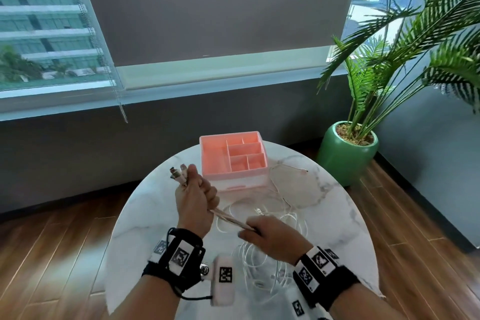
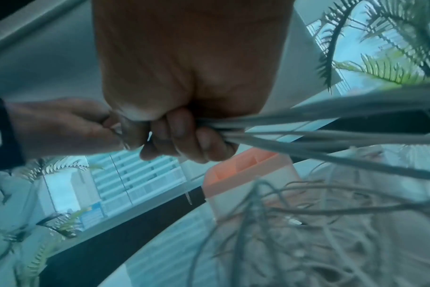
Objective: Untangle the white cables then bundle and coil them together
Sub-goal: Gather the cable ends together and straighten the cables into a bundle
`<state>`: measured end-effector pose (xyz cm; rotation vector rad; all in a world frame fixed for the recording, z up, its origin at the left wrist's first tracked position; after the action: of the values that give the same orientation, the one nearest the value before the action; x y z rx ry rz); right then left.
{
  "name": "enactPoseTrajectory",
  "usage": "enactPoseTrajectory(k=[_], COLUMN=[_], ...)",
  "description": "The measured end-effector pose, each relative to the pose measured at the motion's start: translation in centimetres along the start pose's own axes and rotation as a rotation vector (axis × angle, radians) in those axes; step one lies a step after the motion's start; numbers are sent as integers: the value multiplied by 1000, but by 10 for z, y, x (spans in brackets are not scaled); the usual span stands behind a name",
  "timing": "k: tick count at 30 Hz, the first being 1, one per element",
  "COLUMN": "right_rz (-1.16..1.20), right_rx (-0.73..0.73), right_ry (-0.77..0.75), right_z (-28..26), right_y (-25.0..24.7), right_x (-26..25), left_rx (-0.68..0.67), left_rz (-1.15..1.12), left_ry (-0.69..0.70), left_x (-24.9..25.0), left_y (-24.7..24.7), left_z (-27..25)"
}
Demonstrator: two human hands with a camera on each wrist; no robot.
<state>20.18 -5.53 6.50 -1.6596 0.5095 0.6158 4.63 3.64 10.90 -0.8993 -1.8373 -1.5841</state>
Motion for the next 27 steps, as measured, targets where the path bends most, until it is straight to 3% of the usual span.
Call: enactPoseTrajectory(k=[4, 8, 13, 17, 23, 27], right_rz=[-97, -70, -70, -96, 40, 236], right_rx=[49, 137, 153, 198, 553, 344], right_ry=[5, 191, 367, 486, 585, 739], right_z=[-23, -67, -102, -116, -124, -133], right_y=[-17, -43, -64, -98, -159, -118], right_x=[57, 135, 196, 206, 184, 202], left_rx=[58, 84, 58, 41, 48, 57], left_rz=[-29, -55, 14, 64, 60, 55], left_ry=[53, 82, 21, -10, -92, -84], left_x=[26, 43, 22, 2, -18, -9], left_y=[-18, -29, -31, -34, -38, -42], left_z=[17, 32, 30, 25, 19, 23])
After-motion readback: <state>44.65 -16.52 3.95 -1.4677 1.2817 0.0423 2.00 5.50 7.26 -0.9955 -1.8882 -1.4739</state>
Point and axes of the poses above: each hand's wrist, its own z-axis towards the middle knuckle, its own y-axis out of the palm, x = y × z, the point moved 4 cm from there along z, towards the middle knuckle, and after that the axes turned 5 degrees about y, right-handed, at the moved point
